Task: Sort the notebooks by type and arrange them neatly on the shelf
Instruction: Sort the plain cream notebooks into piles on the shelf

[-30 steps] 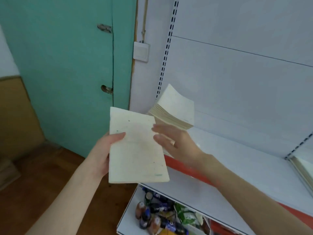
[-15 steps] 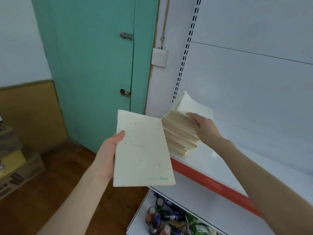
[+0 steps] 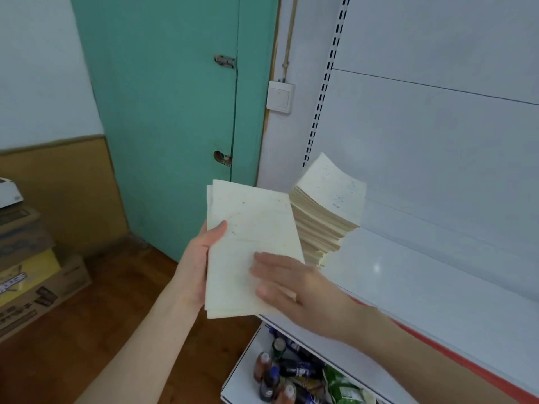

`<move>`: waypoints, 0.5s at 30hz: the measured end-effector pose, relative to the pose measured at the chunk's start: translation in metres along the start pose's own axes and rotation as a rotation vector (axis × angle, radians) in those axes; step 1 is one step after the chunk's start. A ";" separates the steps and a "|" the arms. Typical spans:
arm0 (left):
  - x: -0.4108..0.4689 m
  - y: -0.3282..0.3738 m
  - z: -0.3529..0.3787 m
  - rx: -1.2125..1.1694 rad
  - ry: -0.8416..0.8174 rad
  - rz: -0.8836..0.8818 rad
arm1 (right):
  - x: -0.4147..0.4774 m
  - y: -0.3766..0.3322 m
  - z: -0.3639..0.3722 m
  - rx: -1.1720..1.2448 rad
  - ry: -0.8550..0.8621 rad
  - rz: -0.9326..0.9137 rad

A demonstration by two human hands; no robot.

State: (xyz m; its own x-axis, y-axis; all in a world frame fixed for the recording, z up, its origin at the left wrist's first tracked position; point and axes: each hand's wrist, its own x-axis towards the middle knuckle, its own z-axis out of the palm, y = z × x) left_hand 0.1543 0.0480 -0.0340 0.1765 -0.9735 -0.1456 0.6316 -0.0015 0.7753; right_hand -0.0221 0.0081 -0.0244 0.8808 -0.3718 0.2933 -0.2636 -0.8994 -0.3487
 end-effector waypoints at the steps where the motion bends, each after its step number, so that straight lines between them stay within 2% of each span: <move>1: -0.005 0.001 0.001 -0.014 -0.008 0.013 | 0.004 0.010 -0.011 0.027 0.057 0.087; 3: -0.009 0.002 -0.002 -0.008 0.021 0.026 | 0.018 0.046 -0.029 -0.038 0.222 0.266; 4: -0.011 0.003 -0.005 -0.016 0.012 0.035 | 0.026 0.065 -0.037 -0.101 0.239 0.383; 7: -0.017 0.007 -0.008 -0.017 -0.028 0.038 | 0.043 0.116 -0.054 -0.267 0.114 0.655; 10: -0.018 0.008 -0.012 -0.028 -0.015 0.043 | 0.043 0.135 -0.050 -0.309 0.084 0.625; 13: -0.017 0.008 -0.013 -0.039 0.002 0.053 | 0.038 0.130 -0.049 -0.316 0.156 0.546; 15: -0.016 0.006 -0.012 -0.023 0.003 0.066 | 0.035 0.124 -0.053 -0.238 0.195 0.556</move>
State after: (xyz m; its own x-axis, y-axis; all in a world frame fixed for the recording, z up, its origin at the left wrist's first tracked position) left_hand 0.1641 0.0666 -0.0340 0.2204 -0.9707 -0.0961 0.6359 0.0682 0.7687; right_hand -0.0451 -0.1287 -0.0107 0.5049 -0.8131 0.2898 -0.7613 -0.5777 -0.2944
